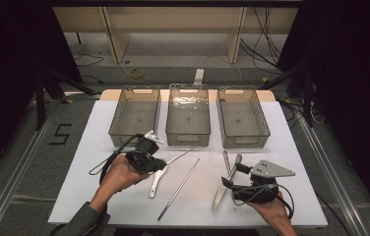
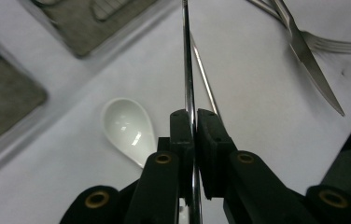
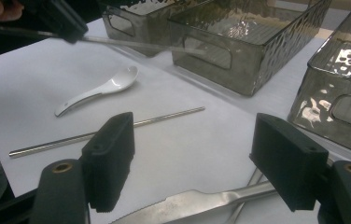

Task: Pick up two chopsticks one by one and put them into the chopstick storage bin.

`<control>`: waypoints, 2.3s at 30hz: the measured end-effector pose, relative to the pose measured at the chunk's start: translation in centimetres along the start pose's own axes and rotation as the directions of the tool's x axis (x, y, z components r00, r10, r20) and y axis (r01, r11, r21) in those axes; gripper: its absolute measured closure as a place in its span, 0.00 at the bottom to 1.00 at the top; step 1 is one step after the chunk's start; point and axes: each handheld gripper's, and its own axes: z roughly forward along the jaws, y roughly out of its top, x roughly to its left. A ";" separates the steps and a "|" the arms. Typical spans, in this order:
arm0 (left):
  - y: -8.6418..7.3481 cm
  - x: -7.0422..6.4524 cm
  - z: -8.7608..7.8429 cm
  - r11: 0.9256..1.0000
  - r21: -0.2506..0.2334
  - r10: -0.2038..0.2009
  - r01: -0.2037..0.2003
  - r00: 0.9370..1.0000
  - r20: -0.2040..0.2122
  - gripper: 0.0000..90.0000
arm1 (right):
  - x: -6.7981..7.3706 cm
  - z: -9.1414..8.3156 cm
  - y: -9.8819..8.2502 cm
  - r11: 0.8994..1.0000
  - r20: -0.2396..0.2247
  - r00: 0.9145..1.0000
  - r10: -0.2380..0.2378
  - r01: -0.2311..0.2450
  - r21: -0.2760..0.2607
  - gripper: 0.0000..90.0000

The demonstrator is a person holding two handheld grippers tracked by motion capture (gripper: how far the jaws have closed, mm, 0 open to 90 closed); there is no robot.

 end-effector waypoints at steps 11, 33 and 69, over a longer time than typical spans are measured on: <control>1.0 4.1 -1.6 0.995 -0.072 -0.080 0.076 0.996 -0.050 0.95 | -0.1 0.0 0.0 1.000 0.002 1.000 -0.001 0.001 0.001 0.34; 4.2 13.8 -1.9 0.941 -0.222 -0.297 0.256 0.938 -0.179 0.95 | -0.3 0.0 -0.1 1.000 -0.002 1.000 0.008 -0.008 -0.002 0.34; 4.0 19.3 2.0 0.894 -0.291 -0.406 0.340 0.890 -0.207 0.63 | -0.4 0.0 -0.2 1.000 -0.025 1.000 0.014 -0.014 -0.002 0.34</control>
